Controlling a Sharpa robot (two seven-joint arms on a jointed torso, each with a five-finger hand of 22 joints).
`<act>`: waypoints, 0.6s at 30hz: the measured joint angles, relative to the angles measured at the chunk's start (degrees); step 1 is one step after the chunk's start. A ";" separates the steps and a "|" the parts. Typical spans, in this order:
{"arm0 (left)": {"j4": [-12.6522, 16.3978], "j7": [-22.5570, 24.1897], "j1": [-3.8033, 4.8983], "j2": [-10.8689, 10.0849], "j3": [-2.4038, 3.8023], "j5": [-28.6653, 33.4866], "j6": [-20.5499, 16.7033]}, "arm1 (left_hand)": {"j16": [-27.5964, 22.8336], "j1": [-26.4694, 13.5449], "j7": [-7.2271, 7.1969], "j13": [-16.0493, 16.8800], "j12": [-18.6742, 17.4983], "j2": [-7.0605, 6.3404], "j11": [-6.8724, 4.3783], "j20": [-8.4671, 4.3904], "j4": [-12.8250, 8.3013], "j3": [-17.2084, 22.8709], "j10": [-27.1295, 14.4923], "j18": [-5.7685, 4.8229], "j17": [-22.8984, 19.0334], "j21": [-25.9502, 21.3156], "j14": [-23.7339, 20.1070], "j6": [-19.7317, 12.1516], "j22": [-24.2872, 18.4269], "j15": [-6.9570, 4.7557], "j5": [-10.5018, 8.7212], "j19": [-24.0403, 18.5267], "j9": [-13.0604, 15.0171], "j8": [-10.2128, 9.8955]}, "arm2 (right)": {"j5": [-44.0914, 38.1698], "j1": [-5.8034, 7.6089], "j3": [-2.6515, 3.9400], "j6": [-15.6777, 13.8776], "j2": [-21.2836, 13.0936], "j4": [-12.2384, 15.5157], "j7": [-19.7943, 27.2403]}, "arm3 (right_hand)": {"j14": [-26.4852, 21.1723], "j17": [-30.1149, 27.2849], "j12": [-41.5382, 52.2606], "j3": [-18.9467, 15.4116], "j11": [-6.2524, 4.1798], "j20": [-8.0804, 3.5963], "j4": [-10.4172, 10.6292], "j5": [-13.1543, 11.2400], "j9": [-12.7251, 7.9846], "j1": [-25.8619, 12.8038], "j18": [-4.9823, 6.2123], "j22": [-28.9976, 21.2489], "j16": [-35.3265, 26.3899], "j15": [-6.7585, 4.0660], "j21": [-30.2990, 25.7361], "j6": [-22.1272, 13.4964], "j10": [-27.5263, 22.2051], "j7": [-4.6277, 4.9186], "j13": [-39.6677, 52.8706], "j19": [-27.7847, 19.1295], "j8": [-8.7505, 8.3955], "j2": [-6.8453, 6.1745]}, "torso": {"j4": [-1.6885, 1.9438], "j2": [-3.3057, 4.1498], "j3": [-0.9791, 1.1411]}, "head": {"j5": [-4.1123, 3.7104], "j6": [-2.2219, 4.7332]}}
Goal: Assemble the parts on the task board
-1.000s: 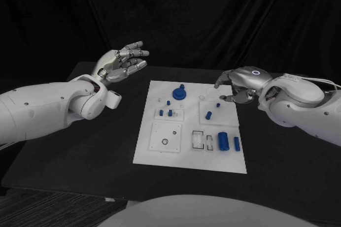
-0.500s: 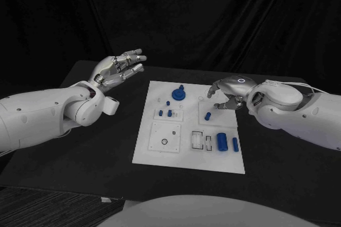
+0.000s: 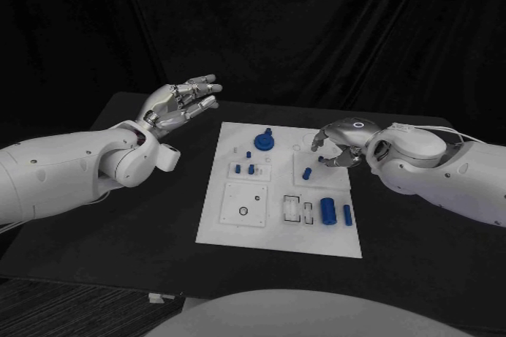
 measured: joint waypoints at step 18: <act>-0.38 0.05 -0.51 0.13 -0.02 0.12 1.26 | 0.00 1.06 -0.21 -0.01 0.00 1.06 0.10 0.00 0.00 0.00 -0.32 -0.01 -0.11 0.00 0.00 -0.24 -0.51 0.00 0.01 0.00 0.00 0.00 | -0.08 -1.36 0.00 0.59 1.03 -2.85 -1.28 | 0.00 -0.01 0.91 0.88 0.03 -0.01 -0.87 0.86 0.01 0.00 0.00 0.00 0.00 -0.01 0.00 1.18 1.52 1.15 -0.83 0.01 -0.81 0.01 | -0.10 -0.14 -0.20 | -0.06 0.00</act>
